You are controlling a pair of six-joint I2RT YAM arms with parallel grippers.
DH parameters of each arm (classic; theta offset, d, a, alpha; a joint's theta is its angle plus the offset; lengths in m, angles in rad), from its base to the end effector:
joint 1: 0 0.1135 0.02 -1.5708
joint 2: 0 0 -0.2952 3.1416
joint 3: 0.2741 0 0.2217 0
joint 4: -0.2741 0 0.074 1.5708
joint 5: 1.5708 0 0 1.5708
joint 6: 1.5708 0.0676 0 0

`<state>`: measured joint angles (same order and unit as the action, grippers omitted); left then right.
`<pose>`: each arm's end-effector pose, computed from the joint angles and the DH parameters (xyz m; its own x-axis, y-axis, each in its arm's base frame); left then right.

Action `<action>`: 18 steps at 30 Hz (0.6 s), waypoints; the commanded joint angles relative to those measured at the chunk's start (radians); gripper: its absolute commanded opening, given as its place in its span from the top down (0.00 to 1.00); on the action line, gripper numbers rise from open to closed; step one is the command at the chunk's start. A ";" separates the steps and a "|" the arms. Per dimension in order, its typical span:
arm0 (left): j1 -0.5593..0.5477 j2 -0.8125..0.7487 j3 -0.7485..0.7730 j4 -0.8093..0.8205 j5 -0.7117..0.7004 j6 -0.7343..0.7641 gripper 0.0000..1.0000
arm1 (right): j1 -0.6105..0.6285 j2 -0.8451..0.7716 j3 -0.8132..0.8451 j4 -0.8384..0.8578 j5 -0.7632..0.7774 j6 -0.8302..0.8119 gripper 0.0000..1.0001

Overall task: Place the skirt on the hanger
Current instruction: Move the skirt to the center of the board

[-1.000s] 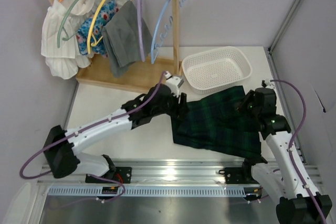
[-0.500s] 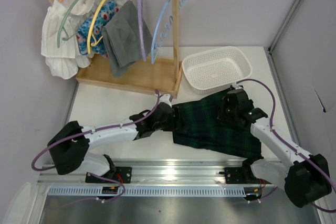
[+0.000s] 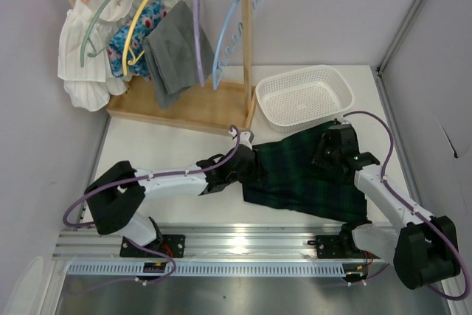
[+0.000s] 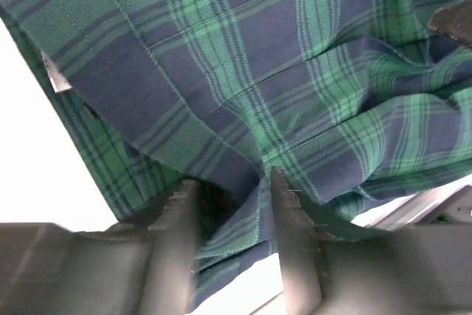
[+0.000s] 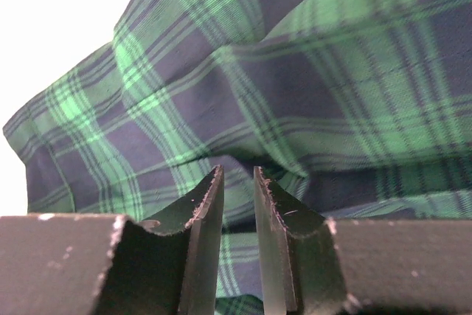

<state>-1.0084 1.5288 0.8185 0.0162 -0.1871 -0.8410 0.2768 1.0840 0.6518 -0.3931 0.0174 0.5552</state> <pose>0.1794 -0.2610 0.2249 -0.7901 -0.1198 -0.6011 0.2492 0.8333 -0.4935 0.1897 0.0527 0.2355 -0.7387 0.3381 -0.5832 0.1500 0.9259 0.3467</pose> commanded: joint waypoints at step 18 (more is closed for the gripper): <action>-0.071 -0.187 -0.186 0.014 -0.002 -0.122 1.00 | -0.146 0.089 -0.070 0.051 0.130 0.028 0.75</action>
<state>-1.0416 1.3224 0.6685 -0.0055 -0.2062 -0.8944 0.1486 1.1416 0.5987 -0.3607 0.1093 0.5720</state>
